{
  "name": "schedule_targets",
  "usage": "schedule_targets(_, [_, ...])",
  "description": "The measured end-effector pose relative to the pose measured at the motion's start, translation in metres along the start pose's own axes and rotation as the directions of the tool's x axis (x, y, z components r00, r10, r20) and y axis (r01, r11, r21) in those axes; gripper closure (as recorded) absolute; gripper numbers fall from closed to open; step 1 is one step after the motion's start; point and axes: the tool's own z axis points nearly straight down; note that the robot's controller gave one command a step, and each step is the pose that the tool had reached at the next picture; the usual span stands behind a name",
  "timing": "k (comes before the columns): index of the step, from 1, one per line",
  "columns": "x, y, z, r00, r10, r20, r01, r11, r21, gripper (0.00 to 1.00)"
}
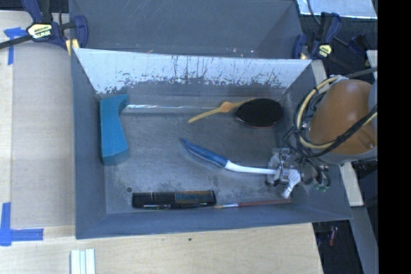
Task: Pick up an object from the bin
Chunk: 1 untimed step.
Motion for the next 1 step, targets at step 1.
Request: schedule_targets(1, [0.0000, 0.0000, 0.0000, 1.000, 0.000, 0.000, 0.000, 1.000, 0.000, 1.00])
